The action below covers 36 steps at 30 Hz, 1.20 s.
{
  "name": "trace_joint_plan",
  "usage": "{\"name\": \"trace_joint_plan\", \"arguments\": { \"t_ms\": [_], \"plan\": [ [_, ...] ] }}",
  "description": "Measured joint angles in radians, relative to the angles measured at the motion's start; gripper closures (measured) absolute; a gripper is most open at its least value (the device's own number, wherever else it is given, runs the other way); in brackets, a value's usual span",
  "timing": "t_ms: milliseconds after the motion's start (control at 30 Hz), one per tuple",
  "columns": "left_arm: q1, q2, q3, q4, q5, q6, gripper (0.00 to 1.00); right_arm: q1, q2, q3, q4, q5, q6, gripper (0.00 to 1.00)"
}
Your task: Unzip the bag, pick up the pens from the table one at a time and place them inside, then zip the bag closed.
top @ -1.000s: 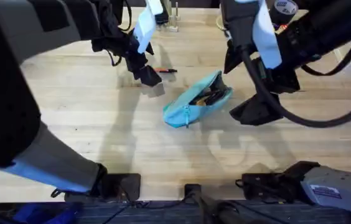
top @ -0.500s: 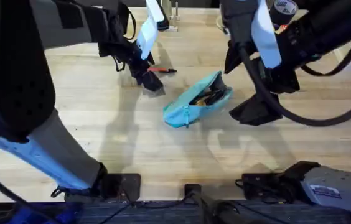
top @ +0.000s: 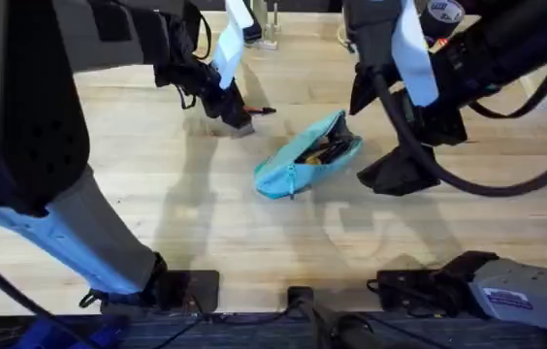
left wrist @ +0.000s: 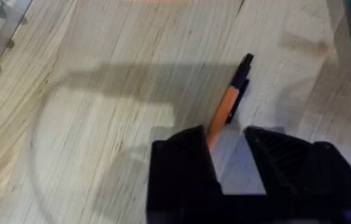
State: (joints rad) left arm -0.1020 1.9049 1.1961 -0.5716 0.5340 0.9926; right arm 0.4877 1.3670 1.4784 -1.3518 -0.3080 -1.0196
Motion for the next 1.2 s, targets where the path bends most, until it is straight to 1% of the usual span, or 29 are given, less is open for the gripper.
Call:
{"name": "trace_joint_plan", "arguments": {
  "t_ms": [33, 100, 167, 200, 433, 533, 567, 733, 933, 1067, 1200],
  "plan": [
    [0.0, 0.0, 0.0, 0.0, 0.0, -0.002, 0.594, 0.0, 0.0, 0.0, 0.0, 0.0, 0.001, 0.004],
    [0.0, 0.0, 0.0, -0.001, 0.0, -0.005, 0.721, 0.0, 0.0, 0.0, 0.0, 0.0, 0.002, 0.004],
    [0.0, 0.0, 0.0, -0.004, 0.001, -0.005, 0.801, 0.0, 0.0, 0.0, -0.002, 0.0, 0.002, 0.004],
    [0.0, 0.0, 0.0, -0.005, 0.001, -0.005, 0.818, 0.0, 0.0, 0.0, -0.003, 0.0, 0.002, 0.004],
    [0.0, 0.0, 0.0, -0.006, 0.001, -0.006, 0.841, 0.0, 0.0, 0.0, -0.003, 0.0, 0.01, 0.004],
    [0.0, 0.0, 0.003, -0.008, 0.003, -0.01, 0.931, 0.0, 0.0, 0.0, -0.003, 0.0, 0.018, 0.004],
    [0.0, 0.0, 0.004, -0.009, 0.004, -0.01, 0.947, 0.0, 0.0, 0.0, -0.003, 0.0, 0.019, 0.004],
    [0.0, 0.0, 0.005, -0.011, 0.004, -0.016, 0.951, 0.0, -0.01, 0.0, -0.007, 0.0, 0.042, 0.004],
    [-0.001, -0.001, 0.015, -0.035, -0.005, -0.031, 0.96, 0.0, -0.114, 0.0, -0.011, 0.0, 0.082, 0.004],
    [-0.002, -0.009, 0.027, -0.091, -0.03, -0.032, 0.96, 0.0, -0.197, 0.0, -0.014, 0.0, 0.107, 0.004],
    [-0.012, -0.027, 0.048, -0.181, -0.07, -0.035, 0.96, 0.0, -0.256, 0.0, -0.015, 0.0, 0.117, 0.004]
  ]
}}
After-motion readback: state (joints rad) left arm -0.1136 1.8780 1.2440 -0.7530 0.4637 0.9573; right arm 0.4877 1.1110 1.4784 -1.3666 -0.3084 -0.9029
